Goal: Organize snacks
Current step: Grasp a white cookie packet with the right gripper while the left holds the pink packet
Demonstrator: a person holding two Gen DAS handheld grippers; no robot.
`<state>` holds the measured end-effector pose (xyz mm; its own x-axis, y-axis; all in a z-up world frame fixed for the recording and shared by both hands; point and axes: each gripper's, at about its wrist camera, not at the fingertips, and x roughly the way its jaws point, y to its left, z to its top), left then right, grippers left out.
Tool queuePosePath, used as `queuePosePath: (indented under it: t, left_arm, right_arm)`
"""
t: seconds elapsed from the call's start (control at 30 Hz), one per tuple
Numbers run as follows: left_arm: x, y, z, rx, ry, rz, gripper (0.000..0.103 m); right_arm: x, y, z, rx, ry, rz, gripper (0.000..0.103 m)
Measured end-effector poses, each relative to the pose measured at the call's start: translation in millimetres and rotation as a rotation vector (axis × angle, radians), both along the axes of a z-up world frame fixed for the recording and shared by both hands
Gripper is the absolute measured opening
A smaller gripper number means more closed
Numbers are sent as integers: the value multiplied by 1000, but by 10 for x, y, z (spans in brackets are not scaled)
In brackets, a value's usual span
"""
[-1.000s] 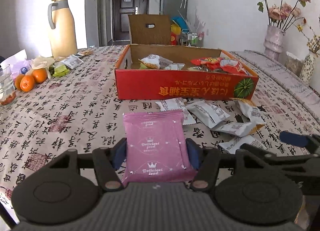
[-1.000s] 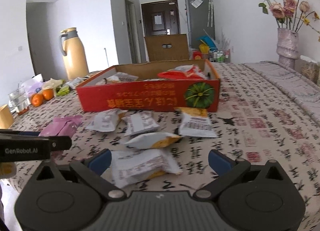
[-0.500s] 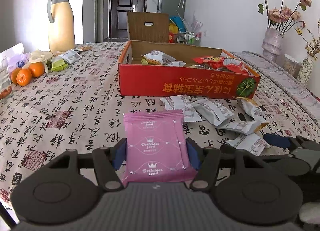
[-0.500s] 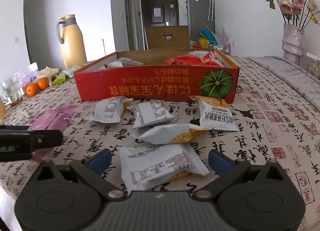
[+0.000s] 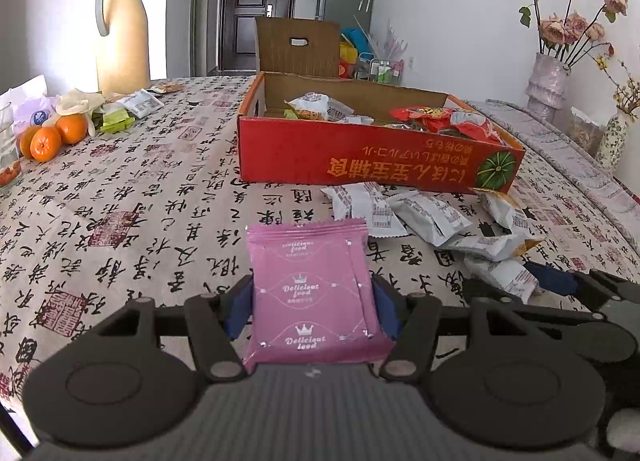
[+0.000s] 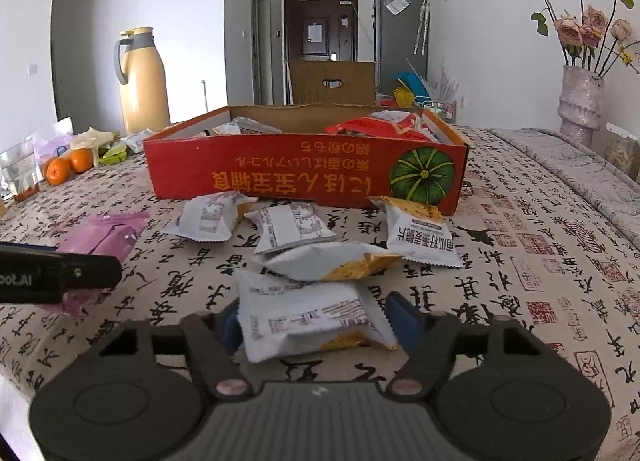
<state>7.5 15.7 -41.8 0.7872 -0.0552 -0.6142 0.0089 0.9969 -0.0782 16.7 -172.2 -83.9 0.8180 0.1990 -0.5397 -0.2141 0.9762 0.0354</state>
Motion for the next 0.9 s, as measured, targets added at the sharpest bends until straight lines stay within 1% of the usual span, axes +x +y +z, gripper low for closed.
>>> queuePosePath:
  t: [0.03,0.07,0.1,0.13,0.17,0.43,0.7,0.9]
  left_arm:
    - [1,0,2,0,-1,0,63]
    - [2,-1,3,1,-1,1,63]
    - [3,-1,2,0,0,1,63]
    - [3,-1,2,0,0,1,63]
    - [2,-2,2,1,-1,1,63]
    - [-2,-11,35,7,-9,6,63]
    - [17,-36,116,20,-31,4,63]
    - [74,-62,244,23,-66,4,63]
  right_arm:
    - [-9,-10,5,2,-4,3,48]
    - [-15,-21,12,7,-3,6,44]
    - [-20,-29,16,9,-3,9,37]
    - [-25,-38,20,11,-3,13,26]
    - [-29,-50,26,18,-2,17,23]
    - [-112,-82,59,31,-27,24,19]
    - [-210,-129,207,52,-83,44,19]
    - [-250,-174,371,62,-143,51,19]
